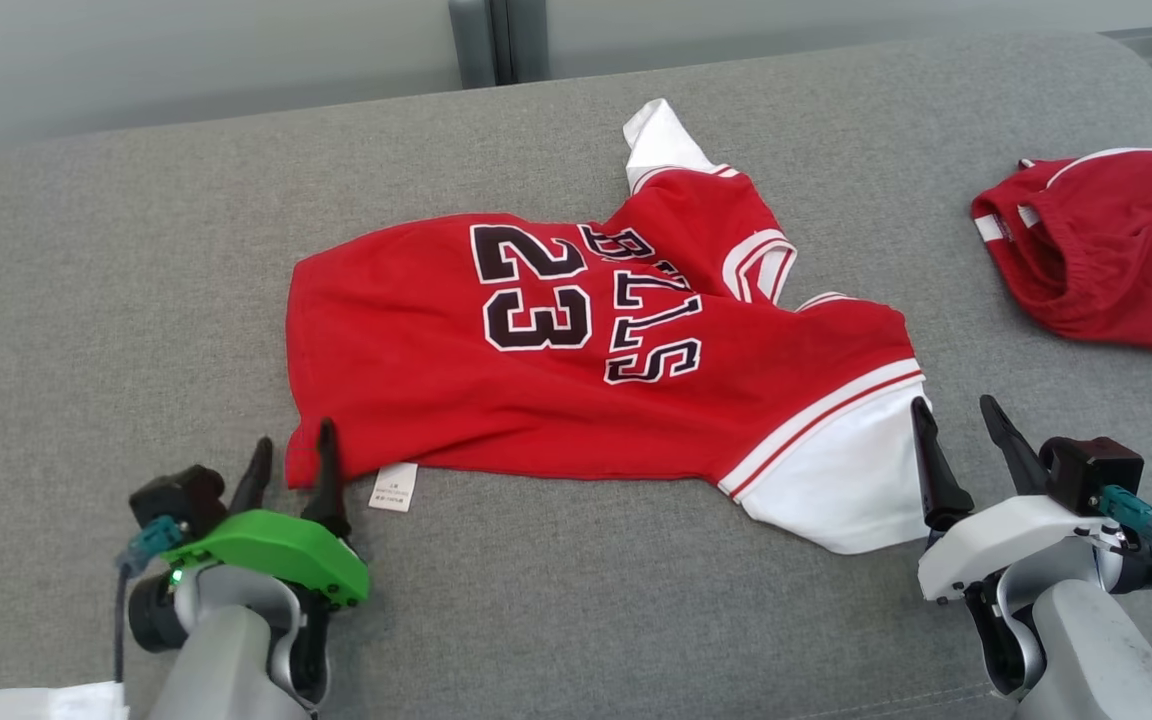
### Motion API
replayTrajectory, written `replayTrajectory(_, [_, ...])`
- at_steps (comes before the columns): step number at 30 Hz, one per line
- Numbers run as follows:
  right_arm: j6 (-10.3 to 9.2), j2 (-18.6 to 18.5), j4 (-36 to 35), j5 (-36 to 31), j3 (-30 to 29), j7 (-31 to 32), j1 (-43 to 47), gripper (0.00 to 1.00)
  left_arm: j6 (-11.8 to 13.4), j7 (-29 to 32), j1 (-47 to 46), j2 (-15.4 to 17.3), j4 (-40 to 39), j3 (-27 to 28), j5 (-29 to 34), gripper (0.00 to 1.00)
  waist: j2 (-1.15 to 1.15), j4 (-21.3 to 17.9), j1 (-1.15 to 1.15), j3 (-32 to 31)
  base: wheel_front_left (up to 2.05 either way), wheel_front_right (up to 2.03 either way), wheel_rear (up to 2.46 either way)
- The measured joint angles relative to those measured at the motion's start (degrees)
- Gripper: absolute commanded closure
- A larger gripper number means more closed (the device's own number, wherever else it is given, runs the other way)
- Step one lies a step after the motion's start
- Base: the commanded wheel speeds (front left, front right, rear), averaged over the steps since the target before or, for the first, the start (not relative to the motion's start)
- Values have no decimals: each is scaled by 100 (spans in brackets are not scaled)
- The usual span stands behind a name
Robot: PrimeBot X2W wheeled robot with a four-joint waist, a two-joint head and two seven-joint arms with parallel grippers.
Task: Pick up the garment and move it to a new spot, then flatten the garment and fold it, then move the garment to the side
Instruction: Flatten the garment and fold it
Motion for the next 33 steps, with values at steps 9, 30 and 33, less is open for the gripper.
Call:
replayTrajectory(9, [0,31,10,23,10,0,-1,0,-3,0,-118,23,238,-903,-781,29,0,-139,0,-29,0,0,0])
replayTrajectory(30, [0,71,-52,79,141,0,-263,0,-2,-1,-1439,677,592,-887,-293,2,0,-554,0,465,0,0,0])
replayTrajectory(33, [0,59,-48,87,138,0,-291,0,51,-1,-1512,659,846,-679,-253,0,0,-668,0,557,0,0,0])
